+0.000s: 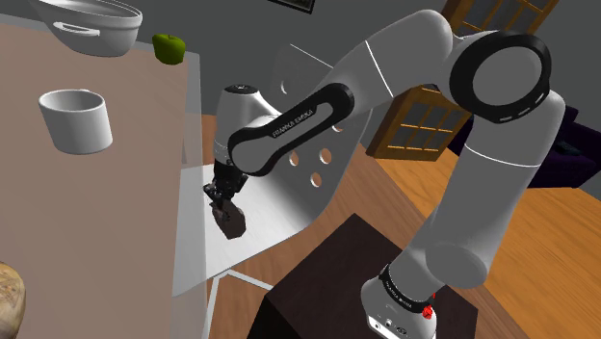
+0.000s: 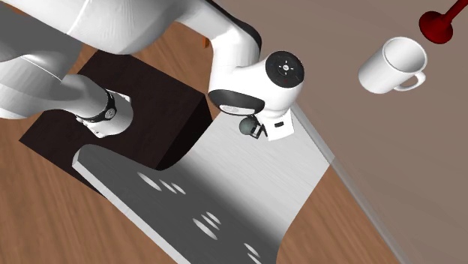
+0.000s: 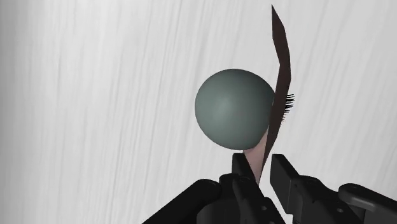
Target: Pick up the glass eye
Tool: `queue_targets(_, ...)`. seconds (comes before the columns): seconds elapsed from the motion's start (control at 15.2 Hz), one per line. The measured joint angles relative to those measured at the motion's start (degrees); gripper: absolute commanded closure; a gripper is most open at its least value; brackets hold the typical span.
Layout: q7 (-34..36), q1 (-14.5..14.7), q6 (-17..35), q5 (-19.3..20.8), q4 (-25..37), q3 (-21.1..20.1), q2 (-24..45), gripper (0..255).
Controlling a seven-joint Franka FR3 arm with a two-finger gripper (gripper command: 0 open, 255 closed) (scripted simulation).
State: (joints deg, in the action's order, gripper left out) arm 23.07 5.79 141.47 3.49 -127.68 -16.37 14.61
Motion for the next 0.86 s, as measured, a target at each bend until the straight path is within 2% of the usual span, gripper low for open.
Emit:
queue_targets(0.33, -0.5, -0.1, -4.4, -1.0, 1.3, -0.4, -1.3, 255)
queue_targets(0.46, -0.7, -0.2, -4.0, -1.5, 0.6, -0.6, -2.5, 255)
queue_targets(0.79, -1.3, -0.3, -9.9, -2.7, 2.6, -0.9, -4.9, 255)
queue_targets(0.86, -1.5, -0.3, -9.8, -2.9, 2.3, -1.0, -5.4, 255)
